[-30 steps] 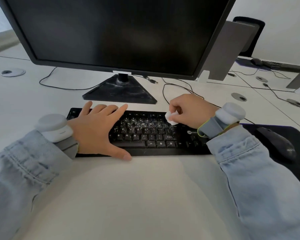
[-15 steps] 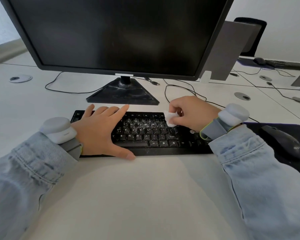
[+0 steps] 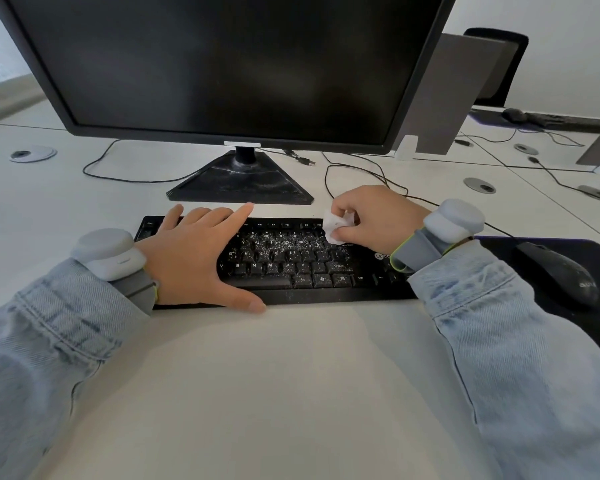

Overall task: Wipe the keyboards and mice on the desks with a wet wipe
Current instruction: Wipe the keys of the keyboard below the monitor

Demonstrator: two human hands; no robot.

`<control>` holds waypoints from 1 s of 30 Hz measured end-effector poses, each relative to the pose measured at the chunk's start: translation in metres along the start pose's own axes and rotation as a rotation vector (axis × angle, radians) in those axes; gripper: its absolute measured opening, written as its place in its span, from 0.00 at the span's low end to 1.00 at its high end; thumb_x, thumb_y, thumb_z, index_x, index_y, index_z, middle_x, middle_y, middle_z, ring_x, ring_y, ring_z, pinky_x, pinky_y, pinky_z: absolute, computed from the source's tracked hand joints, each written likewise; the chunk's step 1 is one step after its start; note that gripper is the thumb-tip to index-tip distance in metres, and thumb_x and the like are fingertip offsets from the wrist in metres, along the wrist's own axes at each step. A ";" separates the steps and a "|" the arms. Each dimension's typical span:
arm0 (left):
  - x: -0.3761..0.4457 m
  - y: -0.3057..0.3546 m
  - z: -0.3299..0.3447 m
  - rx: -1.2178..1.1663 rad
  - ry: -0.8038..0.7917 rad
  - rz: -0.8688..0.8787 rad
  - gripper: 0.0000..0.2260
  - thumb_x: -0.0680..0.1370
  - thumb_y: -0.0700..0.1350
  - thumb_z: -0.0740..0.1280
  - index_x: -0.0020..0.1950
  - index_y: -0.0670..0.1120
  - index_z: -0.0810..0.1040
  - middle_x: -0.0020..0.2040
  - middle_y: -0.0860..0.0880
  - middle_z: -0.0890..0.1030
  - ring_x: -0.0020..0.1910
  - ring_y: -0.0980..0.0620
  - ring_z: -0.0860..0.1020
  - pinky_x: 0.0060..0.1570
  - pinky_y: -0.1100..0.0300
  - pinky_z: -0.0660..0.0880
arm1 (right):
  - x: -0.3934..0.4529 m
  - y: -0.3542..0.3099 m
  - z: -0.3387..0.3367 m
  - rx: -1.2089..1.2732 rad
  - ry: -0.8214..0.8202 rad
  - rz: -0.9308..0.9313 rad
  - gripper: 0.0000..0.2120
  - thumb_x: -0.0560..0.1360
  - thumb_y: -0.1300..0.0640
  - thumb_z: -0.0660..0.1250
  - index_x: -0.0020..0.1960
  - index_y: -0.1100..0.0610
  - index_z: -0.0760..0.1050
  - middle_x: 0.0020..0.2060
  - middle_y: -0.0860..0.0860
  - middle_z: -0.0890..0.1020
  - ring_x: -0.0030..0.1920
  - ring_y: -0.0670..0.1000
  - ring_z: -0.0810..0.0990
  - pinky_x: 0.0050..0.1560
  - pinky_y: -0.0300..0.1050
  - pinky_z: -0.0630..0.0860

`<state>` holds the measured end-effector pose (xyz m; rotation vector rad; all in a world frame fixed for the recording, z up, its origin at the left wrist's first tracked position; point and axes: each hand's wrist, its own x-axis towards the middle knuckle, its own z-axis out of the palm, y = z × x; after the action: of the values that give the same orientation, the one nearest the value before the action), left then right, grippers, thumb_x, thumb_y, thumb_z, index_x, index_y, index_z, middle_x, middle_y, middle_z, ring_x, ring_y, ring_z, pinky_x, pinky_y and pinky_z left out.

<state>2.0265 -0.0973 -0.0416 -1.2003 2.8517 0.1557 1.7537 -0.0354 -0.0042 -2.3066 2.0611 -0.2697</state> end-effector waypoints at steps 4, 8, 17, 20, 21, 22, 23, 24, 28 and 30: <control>0.000 -0.001 0.000 -0.004 -0.001 0.007 0.65 0.53 0.87 0.52 0.80 0.56 0.33 0.78 0.58 0.56 0.79 0.52 0.51 0.78 0.40 0.41 | 0.001 -0.005 0.003 -0.009 0.057 0.005 0.04 0.74 0.58 0.68 0.44 0.59 0.76 0.35 0.44 0.73 0.42 0.50 0.73 0.33 0.27 0.62; 0.000 -0.001 0.000 0.008 0.000 0.006 0.64 0.54 0.87 0.51 0.80 0.56 0.33 0.78 0.58 0.55 0.79 0.52 0.51 0.78 0.41 0.42 | 0.002 -0.008 0.003 -0.028 0.028 0.020 0.07 0.74 0.65 0.64 0.47 0.68 0.78 0.41 0.58 0.80 0.42 0.55 0.76 0.31 0.25 0.64; 0.001 0.003 0.002 0.032 0.037 0.020 0.62 0.56 0.87 0.51 0.82 0.55 0.39 0.77 0.57 0.57 0.78 0.50 0.54 0.79 0.43 0.45 | -0.002 -0.009 0.000 -0.014 0.036 0.028 0.09 0.76 0.50 0.65 0.49 0.55 0.77 0.41 0.46 0.75 0.43 0.49 0.74 0.32 0.33 0.61; 0.000 0.003 0.003 0.038 0.049 0.029 0.62 0.57 0.87 0.51 0.82 0.55 0.40 0.77 0.57 0.58 0.78 0.50 0.54 0.78 0.44 0.48 | -0.002 -0.010 0.001 -0.002 0.058 0.049 0.09 0.75 0.48 0.67 0.46 0.55 0.77 0.39 0.44 0.73 0.43 0.49 0.74 0.33 0.33 0.61; 0.000 0.003 0.004 0.044 0.052 0.032 0.62 0.57 0.87 0.51 0.82 0.55 0.40 0.77 0.57 0.57 0.78 0.50 0.54 0.78 0.44 0.48 | -0.002 -0.008 0.002 -0.014 0.060 0.050 0.07 0.75 0.52 0.67 0.48 0.55 0.76 0.39 0.45 0.73 0.45 0.50 0.74 0.33 0.35 0.61; 0.000 0.003 0.004 0.050 0.055 0.033 0.62 0.57 0.87 0.51 0.82 0.55 0.40 0.77 0.57 0.57 0.78 0.50 0.54 0.78 0.45 0.48 | -0.002 -0.007 0.003 -0.025 0.060 0.056 0.06 0.75 0.55 0.67 0.50 0.56 0.76 0.41 0.45 0.73 0.46 0.50 0.74 0.34 0.38 0.61; 0.000 0.003 0.004 0.056 0.058 0.035 0.62 0.57 0.87 0.50 0.82 0.55 0.40 0.77 0.56 0.57 0.78 0.50 0.54 0.78 0.46 0.49 | -0.002 -0.005 0.004 -0.026 0.061 0.071 0.07 0.74 0.56 0.67 0.52 0.55 0.76 0.43 0.46 0.73 0.47 0.51 0.73 0.36 0.40 0.61; 0.000 0.003 0.004 0.059 0.060 0.034 0.62 0.57 0.87 0.50 0.82 0.55 0.40 0.77 0.57 0.57 0.77 0.50 0.54 0.78 0.46 0.49 | -0.002 -0.003 0.004 -0.015 0.065 0.094 0.10 0.74 0.56 0.67 0.54 0.54 0.75 0.45 0.47 0.74 0.48 0.51 0.73 0.39 0.41 0.62; 0.000 0.004 0.004 0.059 0.054 0.027 0.62 0.57 0.87 0.50 0.82 0.55 0.39 0.77 0.56 0.57 0.78 0.50 0.53 0.78 0.45 0.47 | -0.003 0.002 0.000 -0.058 0.074 0.124 0.12 0.74 0.54 0.67 0.56 0.56 0.75 0.48 0.49 0.75 0.46 0.49 0.69 0.43 0.39 0.61; 0.000 0.004 0.003 0.053 0.049 0.026 0.61 0.57 0.87 0.51 0.82 0.56 0.38 0.78 0.56 0.56 0.78 0.50 0.53 0.79 0.46 0.46 | -0.003 -0.003 -0.002 -0.094 0.077 0.070 0.10 0.74 0.55 0.67 0.54 0.57 0.77 0.47 0.50 0.76 0.46 0.50 0.70 0.43 0.38 0.60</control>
<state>2.0234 -0.0942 -0.0445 -1.1744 2.8945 0.0526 1.7560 -0.0321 -0.0025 -2.3053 2.2324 -0.2688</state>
